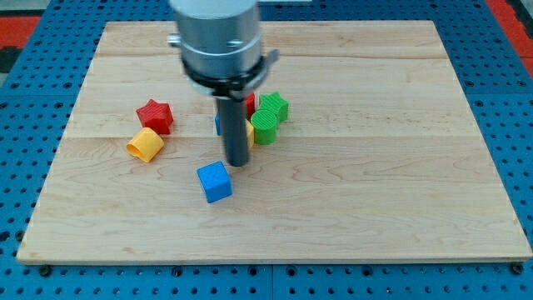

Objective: Move the blue cube vertical to the yellow heart

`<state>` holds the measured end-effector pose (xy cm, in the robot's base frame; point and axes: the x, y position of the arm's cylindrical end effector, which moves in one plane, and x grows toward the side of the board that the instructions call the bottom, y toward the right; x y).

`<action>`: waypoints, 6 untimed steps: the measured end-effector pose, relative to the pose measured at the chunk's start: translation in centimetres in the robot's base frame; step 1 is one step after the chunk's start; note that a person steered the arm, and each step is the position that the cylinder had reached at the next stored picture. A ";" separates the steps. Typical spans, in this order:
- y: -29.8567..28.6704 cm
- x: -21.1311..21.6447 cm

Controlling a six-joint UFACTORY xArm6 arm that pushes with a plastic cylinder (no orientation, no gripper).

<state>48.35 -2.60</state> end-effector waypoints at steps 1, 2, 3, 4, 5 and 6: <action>1.5 1.4; -5.7 4.3; -11.5 3.8; -10.6 -1.1; -10.3 -5.9; -9.4 -10.9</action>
